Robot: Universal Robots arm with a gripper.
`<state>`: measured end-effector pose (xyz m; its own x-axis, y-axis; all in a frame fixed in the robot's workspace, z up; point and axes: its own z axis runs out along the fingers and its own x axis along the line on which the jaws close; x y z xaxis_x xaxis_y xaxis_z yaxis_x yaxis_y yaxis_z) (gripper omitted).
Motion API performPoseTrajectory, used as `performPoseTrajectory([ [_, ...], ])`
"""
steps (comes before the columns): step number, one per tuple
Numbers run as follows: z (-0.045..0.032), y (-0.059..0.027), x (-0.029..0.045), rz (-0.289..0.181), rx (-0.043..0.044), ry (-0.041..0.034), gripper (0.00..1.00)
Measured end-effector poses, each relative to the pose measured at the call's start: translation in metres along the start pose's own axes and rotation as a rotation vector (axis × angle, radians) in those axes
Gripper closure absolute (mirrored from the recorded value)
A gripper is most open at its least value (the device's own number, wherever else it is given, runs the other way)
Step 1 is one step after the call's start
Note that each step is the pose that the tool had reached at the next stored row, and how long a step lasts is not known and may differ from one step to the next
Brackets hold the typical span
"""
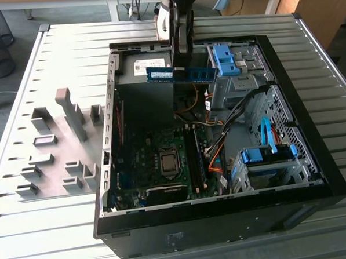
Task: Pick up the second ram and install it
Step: 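Insert the second ram into the second slot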
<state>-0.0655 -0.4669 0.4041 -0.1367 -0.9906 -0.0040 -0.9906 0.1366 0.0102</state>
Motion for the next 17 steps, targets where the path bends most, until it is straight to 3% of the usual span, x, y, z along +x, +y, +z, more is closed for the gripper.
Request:
performPoseTrajectory([
  [17, 0.004, 0.0004, 0.0001, 0.291, 0.0012, -0.0029, 0.86],
])
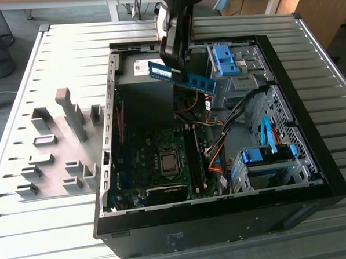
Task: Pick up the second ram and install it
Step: 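Insert the second ram into the second slot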
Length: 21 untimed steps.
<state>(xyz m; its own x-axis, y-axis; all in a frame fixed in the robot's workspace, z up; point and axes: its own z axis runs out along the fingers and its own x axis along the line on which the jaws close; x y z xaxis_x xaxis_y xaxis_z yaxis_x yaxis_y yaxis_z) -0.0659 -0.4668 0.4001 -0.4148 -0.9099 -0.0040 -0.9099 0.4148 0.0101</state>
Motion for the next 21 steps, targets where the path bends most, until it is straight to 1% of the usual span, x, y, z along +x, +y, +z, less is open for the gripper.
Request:
performPoseTrajectory([
  [21, 0.0063, -0.0001, 0.0, 0.382, 0.0016, -0.0039, 0.86],
])
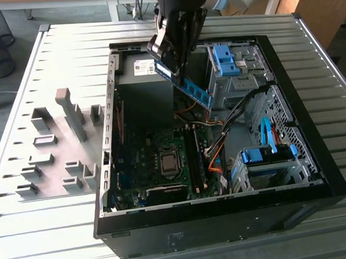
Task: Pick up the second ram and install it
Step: 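Insert the second ram into the second slot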
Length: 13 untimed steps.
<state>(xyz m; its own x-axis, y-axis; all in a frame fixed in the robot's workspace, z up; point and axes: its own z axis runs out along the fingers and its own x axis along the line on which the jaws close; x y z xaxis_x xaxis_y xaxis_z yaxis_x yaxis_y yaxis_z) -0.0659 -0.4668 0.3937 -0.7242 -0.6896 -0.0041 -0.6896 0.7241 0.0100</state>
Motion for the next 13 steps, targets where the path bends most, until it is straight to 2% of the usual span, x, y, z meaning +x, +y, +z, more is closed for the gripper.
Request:
performPoseTrajectory([
  [13, 0.005, 0.0, 0.0, 0.236, 0.0013, -0.0023, 0.86],
])
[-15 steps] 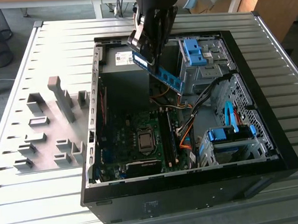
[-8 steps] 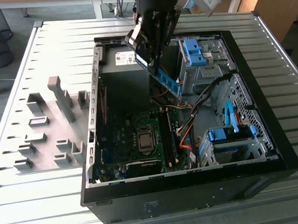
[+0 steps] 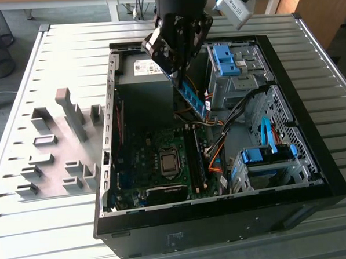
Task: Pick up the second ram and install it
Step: 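Insert the second ram into the second slot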
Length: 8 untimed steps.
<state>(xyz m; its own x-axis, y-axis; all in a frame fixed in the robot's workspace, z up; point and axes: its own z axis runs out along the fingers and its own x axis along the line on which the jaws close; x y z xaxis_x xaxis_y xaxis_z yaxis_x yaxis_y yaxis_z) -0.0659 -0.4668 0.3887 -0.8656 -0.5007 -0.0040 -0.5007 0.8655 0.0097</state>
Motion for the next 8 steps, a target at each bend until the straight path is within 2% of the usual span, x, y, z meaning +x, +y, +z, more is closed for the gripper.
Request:
performPoseTrajectory([
  [8, 0.0036, 0.0, 0.0, 0.145, 0.0007, -0.0014, 0.86],
])
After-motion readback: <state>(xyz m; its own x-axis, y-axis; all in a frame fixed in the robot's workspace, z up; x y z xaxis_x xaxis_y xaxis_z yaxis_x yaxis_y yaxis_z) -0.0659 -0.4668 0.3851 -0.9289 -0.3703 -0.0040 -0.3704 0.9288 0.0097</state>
